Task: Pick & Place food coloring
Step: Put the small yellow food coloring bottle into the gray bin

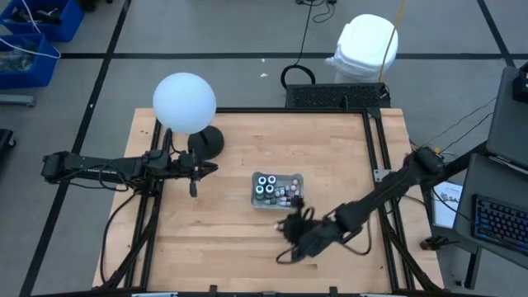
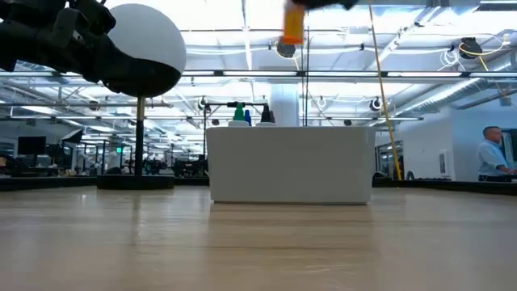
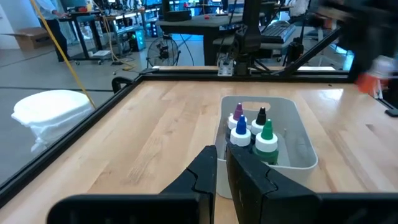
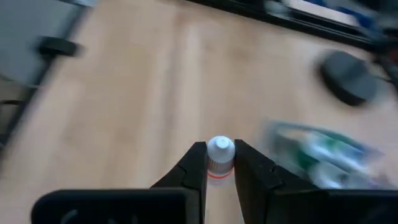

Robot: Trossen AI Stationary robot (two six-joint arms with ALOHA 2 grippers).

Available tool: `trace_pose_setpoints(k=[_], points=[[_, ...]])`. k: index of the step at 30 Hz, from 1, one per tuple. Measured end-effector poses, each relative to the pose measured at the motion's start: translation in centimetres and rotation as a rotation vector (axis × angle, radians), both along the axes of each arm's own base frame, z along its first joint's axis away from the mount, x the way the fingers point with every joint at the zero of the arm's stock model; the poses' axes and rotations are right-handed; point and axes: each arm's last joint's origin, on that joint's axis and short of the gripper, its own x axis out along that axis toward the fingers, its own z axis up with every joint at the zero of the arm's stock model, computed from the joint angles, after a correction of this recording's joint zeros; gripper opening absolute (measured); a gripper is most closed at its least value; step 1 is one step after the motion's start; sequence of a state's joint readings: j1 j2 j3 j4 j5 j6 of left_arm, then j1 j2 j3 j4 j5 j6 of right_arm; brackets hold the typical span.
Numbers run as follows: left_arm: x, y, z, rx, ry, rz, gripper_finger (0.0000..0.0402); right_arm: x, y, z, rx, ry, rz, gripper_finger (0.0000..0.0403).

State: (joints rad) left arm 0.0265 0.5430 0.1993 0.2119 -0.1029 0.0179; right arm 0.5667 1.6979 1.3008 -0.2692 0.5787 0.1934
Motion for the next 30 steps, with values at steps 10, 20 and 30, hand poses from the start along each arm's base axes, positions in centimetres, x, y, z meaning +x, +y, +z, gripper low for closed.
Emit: trace_pose_setpoints(k=[10,20,30], points=[[0.0,0.0,0.0,0.004,-0.001,0.002,0.0044,-3.8,-7.6,-2.7,-0.003,-0.051,-0.274,0.0047],[0.0,0.0,0.0,0.004,-0.002,0.003,0.0044,-3.8,-12.9,-6.5,0.162,-0.091,-0.254,0.0047],[0.0,0.0,0.0,0.076,0.008,-0.006,0.0044,-3.2,-16.5,-6.7,0.192,-0.032,-0.190,0.0047]])
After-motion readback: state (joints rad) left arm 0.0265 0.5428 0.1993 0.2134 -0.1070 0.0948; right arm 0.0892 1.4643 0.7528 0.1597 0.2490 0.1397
